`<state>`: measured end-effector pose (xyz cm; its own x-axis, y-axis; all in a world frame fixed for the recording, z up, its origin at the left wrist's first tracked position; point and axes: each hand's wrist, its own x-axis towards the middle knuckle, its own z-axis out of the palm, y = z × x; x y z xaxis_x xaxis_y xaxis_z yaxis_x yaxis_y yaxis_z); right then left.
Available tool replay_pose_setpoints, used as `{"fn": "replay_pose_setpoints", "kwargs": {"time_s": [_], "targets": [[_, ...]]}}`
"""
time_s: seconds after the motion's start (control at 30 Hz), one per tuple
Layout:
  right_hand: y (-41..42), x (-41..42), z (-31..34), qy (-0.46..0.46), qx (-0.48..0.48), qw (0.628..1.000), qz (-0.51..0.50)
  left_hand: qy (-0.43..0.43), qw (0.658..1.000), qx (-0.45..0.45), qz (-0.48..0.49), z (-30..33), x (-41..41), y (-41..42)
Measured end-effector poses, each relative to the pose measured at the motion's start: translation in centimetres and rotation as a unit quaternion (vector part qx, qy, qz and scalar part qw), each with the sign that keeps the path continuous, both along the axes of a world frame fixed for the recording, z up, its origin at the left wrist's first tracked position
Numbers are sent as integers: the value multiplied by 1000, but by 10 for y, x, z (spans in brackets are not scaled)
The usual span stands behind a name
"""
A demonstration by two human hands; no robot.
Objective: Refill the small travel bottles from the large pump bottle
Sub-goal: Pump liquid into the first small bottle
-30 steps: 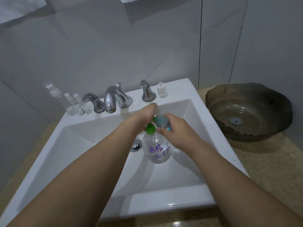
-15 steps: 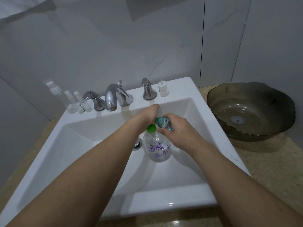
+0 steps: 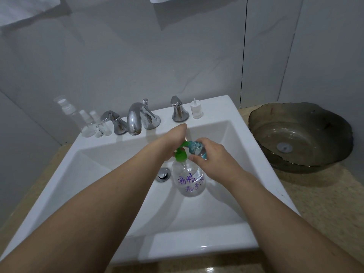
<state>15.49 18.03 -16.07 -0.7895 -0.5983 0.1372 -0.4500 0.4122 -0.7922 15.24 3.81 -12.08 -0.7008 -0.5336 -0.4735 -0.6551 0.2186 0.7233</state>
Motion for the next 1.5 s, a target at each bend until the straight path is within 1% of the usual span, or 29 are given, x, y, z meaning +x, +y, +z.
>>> {"fn": "replay_pose_setpoints", "kwargs": {"time_s": [0.23, 0.5, 0.67, 0.83, 0.97, 1.07, 1.17, 1.23, 1.3, 1.37, 1.4, 1.43, 1.5], "targets": [[0, 2, -4, -51, 8, 999, 16, 13, 1000, 18, 4, 4, 4, 2], [0, 3, -2, -65, -11, 998, 15, -5, 1000, 11, 8, 12, 9, 7], [-1, 2, -5, -71, -40, 997, -6, 16, 1000, -5, -7, 16, 11, 8], [0, 0, -1, -68, -100, 991, -54, 31, 999, -40, -14, 28, 14, 5], [1, -2, 3, -59, -151, 981, -103, 56, 989, -126, -59, 35, 12, -1], [1, -3, 4, -48, -171, 974, -139, 90, 958, -244, -121, 47, 10, 3], [2, -4, 6, -51, -187, 967, -165, 104, 900, -388, -168, 63, 4, 11], [2, -5, 7, -63, -198, 961, -181, 117, 863, -457, -179, 71, -5, 16], [4, -7, 7, -71, -206, 956, -198, 123, 815, -534, -189, 75, -15, 19], [4, -9, 7, -74, -210, 951, -213, 140, 746, -618, -206, 75, -26, 21], [3, -9, 7, -76, -211, 950, -217, 148, 719, -645, -211, 76, -31, 22], [3, -10, 6, -79, -211, 949, -221, 145, 704, -660, -217, 77, -36, 24], [3, -11, 6, -83, -206, 949, -224, 93, 694, -673, -239, 77, -45, 25]]}}
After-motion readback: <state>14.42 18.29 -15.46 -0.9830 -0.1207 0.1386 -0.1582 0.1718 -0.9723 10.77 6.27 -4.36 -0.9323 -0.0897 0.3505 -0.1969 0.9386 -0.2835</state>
